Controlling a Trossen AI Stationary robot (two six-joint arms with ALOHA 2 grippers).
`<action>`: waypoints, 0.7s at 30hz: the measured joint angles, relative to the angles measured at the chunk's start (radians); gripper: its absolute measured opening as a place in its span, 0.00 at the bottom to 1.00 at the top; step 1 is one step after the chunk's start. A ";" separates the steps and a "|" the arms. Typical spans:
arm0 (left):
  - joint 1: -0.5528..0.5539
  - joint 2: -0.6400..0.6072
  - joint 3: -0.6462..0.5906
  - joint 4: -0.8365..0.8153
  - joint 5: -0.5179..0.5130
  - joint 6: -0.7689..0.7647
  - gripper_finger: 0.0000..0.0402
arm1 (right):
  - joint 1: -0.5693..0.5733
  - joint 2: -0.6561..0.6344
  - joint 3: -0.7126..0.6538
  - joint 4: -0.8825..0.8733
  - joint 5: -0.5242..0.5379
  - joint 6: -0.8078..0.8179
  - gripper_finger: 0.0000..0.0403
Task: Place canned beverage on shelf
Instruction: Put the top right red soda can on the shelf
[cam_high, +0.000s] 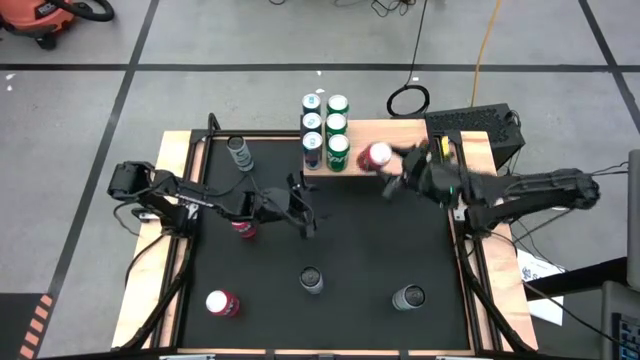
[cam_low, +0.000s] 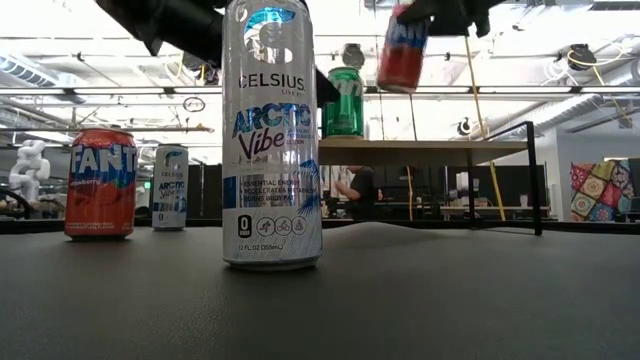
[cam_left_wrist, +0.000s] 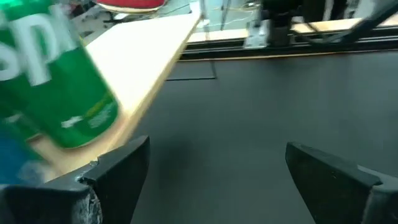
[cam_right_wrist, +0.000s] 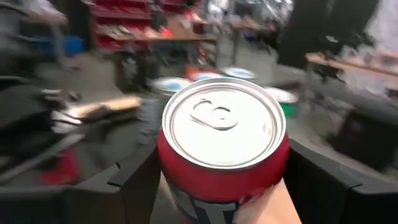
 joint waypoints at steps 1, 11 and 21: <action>0.012 -0.001 0.000 -0.003 0.002 0.002 0.93 | -0.053 -0.003 0.020 -0.051 -0.042 0.004 0.68; 0.134 -0.038 0.000 0.009 0.090 0.003 0.93 | -0.520 0.114 0.131 -0.146 -0.491 -0.017 0.68; 0.152 -0.039 0.000 -0.039 0.092 0.001 0.93 | -0.723 0.373 0.273 -0.146 -0.759 -0.054 0.68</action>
